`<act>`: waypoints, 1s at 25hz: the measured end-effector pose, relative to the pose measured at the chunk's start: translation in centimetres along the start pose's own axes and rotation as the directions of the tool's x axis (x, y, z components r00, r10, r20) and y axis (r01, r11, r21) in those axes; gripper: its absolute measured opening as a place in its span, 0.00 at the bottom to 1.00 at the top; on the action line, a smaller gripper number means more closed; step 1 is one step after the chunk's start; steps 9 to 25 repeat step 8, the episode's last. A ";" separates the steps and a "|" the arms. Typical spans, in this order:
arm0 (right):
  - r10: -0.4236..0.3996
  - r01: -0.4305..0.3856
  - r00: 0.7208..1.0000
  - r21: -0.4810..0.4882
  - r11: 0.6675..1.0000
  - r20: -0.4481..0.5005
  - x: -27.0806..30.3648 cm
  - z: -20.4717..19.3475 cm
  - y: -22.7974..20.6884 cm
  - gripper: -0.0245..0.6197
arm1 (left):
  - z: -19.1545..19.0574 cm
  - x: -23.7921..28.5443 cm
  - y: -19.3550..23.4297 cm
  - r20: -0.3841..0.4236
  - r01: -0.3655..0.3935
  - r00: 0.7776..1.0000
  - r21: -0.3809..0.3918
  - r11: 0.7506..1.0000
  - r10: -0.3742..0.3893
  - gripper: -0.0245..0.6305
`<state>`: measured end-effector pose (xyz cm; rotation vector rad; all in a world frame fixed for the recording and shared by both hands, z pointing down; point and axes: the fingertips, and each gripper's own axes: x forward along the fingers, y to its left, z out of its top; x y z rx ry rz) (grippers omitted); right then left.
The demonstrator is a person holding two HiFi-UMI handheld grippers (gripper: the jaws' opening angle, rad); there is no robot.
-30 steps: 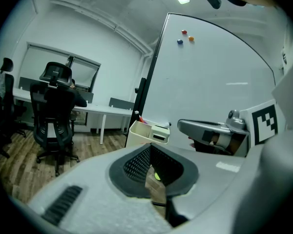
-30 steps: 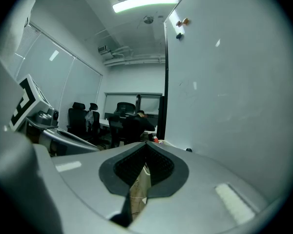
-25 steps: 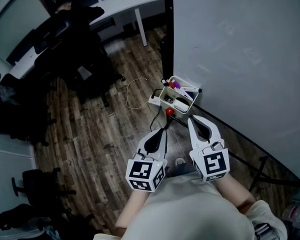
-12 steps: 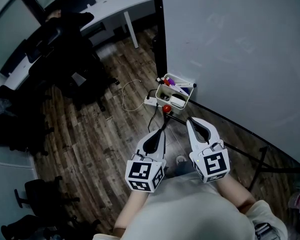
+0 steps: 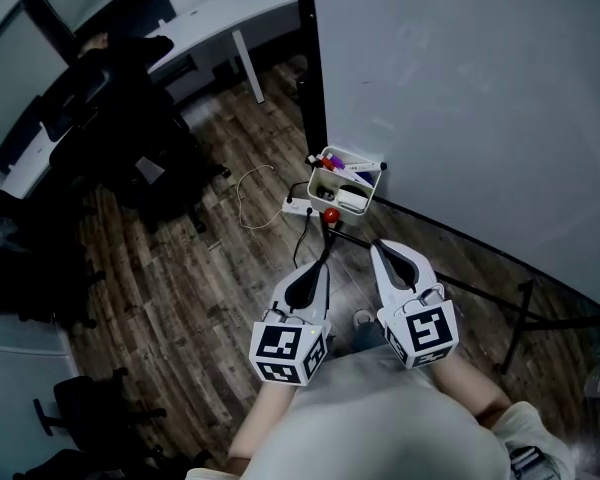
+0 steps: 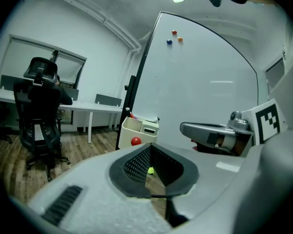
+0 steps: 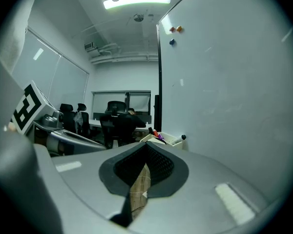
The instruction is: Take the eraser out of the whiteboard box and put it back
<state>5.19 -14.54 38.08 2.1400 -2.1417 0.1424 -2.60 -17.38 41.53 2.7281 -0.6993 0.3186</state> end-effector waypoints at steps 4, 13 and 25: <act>-0.016 0.016 1.000 0.013 1.000 -0.004 -0.2 -0.3 0.4 0.04 | -0.1 -0.1 0.1 -0.003 0.020 1.000 0.003 1.000 -0.020 0.04; -0.025 0.026 1.000 0.023 0.999 -0.011 -0.3 -0.5 1.0 0.04 | -0.3 -0.4 0.1 -0.006 0.037 0.999 0.005 0.999 -0.037 0.04; -0.025 0.026 1.000 0.023 0.999 -0.011 -0.3 -0.5 1.0 0.04 | -0.3 -0.4 0.1 -0.006 0.037 0.999 0.005 0.999 -0.037 0.04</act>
